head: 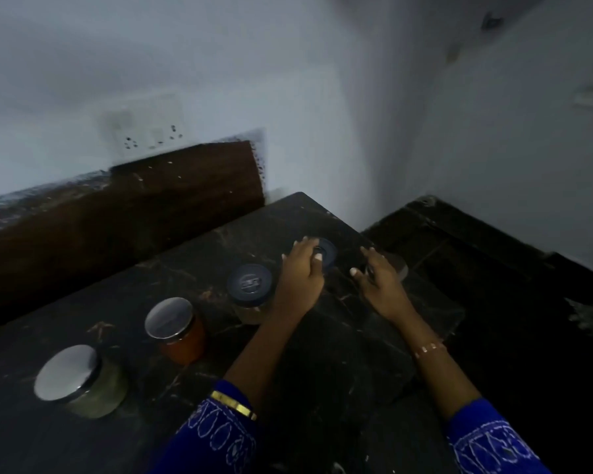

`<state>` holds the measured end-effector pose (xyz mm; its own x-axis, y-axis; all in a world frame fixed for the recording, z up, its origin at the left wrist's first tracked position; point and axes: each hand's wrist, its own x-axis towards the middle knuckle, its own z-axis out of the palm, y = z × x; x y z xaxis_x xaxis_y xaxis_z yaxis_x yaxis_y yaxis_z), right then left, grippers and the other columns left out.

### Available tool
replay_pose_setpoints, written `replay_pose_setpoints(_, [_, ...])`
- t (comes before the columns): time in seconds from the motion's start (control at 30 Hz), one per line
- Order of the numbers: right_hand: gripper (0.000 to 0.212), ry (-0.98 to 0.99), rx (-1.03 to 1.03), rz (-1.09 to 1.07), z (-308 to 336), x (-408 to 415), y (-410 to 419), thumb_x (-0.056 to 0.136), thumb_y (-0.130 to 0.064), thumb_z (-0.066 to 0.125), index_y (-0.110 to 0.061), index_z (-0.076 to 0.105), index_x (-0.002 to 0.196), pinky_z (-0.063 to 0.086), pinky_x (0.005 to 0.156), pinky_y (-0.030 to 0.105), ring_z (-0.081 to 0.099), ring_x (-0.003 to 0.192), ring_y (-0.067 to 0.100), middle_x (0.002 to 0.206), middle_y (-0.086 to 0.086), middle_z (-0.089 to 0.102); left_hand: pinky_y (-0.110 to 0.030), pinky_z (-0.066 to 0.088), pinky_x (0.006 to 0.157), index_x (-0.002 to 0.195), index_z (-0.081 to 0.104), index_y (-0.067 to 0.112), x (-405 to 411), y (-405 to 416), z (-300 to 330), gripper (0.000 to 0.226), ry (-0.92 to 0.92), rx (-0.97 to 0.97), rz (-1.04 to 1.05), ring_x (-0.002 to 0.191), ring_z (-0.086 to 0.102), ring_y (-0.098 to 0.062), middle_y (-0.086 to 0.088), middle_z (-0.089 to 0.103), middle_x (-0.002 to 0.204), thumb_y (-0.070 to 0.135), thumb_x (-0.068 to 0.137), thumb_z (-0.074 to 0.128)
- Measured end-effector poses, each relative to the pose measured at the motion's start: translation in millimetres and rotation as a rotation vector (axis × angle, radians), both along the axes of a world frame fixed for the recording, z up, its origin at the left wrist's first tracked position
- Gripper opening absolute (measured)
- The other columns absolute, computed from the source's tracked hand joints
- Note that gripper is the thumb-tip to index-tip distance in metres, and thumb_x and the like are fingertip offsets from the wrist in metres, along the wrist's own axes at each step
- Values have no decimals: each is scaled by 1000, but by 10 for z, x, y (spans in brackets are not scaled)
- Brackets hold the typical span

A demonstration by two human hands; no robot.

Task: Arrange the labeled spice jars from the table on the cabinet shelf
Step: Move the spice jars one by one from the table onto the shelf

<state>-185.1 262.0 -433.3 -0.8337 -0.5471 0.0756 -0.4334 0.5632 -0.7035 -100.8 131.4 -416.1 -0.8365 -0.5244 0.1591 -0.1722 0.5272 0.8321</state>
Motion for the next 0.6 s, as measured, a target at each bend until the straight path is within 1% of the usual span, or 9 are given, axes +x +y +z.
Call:
replay_pose_setpoints(0.07, [56,11,35,-31,-153,-72,152,93,-25,51,-8,32,143,21,117,45,23,142,25,151,14,31,-45,16,118,136,41,9,-43,118,-166,40,-47,33,-26,140,27,-21,-9,38,147,16,97,36])
replay_pose_setpoints(0.13, [58,27,79,-72,-289,-157,268,91,-25,54,-12,32,143,20,118,45,21,143,25,152,11,29,-42,19,117,135,42,8,-65,232,-287,39,-93,60,-42,137,33,-21,-10,41,145,15,97,37])
replay_pose_setpoints(0.17, [60,22,99,-99,-358,-201,322,90,-26,55,-14,31,144,19,118,45,18,144,26,154,10,25,-37,21,116,134,43,8,-62,295,-339,39,-115,83,-45,134,36,-20,-10,43,143,15,97,38])
replay_pose_setpoints(0.23, [65,-7,112,-150,-471,-280,358,88,-25,59,-19,28,145,18,118,47,12,145,28,156,10,15,-27,25,109,134,43,9,-29,361,-421,39,-158,122,-56,131,41,-19,-9,46,141,15,96,40])
replay_pose_setpoints(0.3, [73,-43,109,-180,-560,-388,371,85,-23,64,-21,25,146,19,117,49,9,145,31,157,12,8,-21,26,103,135,42,10,-12,421,-488,40,-200,135,-60,130,42,-18,-8,46,140,14,95,42])
replay_pose_setpoints(0.37, [80,-56,102,-193,-633,-506,357,82,-20,67,-22,21,147,21,116,51,9,145,32,157,12,4,-24,29,104,135,41,10,-9,453,-521,41,-230,148,-43,129,42,-19,-9,46,140,13,94,44])
replay_pose_setpoints(0.5, [94,-102,70,-178,-754,-718,333,76,-24,73,-26,14,148,21,113,48,10,144,33,157,13,2,-27,33,103,136,40,12,-50,542,-544,41,-257,218,-1,127,44,-20,-9,45,140,14,95,43])
replay_pose_setpoints(0.6, [100,-155,11,-121,-853,-816,349,73,-23,76,-28,11,148,22,113,49,15,143,34,156,14,6,-34,39,104,135,40,12,-114,643,-561,40,-263,247,6,122,49,-23,-11,46,138,14,95,43])
